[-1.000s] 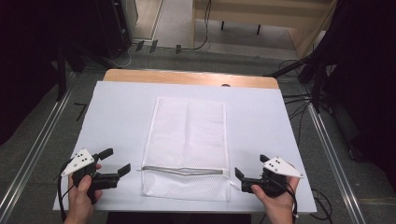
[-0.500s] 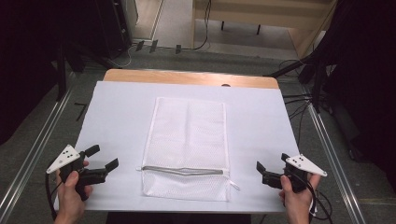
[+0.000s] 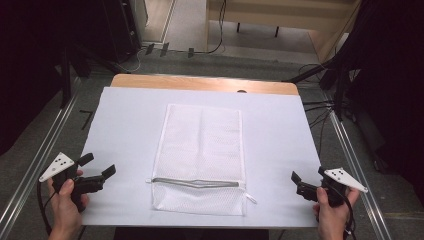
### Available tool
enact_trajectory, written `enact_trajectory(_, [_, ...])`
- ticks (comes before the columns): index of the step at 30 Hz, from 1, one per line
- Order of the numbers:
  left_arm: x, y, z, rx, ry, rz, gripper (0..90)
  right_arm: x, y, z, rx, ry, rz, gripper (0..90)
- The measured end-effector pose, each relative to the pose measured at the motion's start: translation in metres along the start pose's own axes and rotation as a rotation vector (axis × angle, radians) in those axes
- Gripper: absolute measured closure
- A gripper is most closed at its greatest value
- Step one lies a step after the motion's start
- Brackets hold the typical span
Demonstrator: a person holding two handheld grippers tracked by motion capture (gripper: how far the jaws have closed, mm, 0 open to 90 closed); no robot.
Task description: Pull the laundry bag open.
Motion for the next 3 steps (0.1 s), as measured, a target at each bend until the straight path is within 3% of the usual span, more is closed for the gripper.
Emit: enact_trajectory(3, [0.0006, 0.0022, -0.0007, 0.002, -0.004, -0.013, 0.0, -0.0004, -0.0019, -0.0009, -0.003, -0.004, 0.008, 0.0])
Point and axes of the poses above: each handheld gripper's, and its own axes: z roughly backward along the jaws, x roughly out of its underside, y roughly to its right, the point moved 9 cm from there along -z, roughly forward along the jaws, and after that the axes turned 5 degrees about y, right-handed, at the moved point
